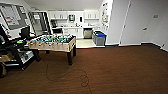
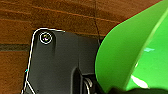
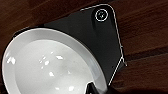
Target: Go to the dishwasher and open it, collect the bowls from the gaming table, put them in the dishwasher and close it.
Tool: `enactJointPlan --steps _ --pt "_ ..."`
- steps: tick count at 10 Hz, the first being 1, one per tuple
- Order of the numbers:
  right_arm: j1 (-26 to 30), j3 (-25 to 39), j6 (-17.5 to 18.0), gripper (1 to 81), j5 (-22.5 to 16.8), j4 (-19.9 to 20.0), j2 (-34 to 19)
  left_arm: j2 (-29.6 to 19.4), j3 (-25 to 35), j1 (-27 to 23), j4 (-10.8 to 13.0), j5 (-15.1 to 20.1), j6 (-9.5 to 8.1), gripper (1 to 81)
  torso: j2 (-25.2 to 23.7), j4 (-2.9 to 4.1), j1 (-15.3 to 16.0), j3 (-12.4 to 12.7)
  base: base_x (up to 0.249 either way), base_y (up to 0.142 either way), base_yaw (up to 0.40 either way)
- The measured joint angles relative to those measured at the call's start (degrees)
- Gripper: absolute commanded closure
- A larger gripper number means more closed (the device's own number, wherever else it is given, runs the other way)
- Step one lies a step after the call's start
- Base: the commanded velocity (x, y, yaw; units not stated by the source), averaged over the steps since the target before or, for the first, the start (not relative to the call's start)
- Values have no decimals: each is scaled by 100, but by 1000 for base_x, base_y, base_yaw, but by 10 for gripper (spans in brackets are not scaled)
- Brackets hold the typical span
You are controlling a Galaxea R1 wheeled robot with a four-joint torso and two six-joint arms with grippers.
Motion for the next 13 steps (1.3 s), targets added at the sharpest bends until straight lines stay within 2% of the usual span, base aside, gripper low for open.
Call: enactJointPlan --steps 9,13 --pt "-5 32 0 811 -18 0 18 -13 -16 72 0 30 -2 811 0 0 -2 0 0 0 0" --pt "-49 32 -2 811 -20 0 29 -11 -16 89 2 40 0 811 -2 0 -3 0 79 0 0"
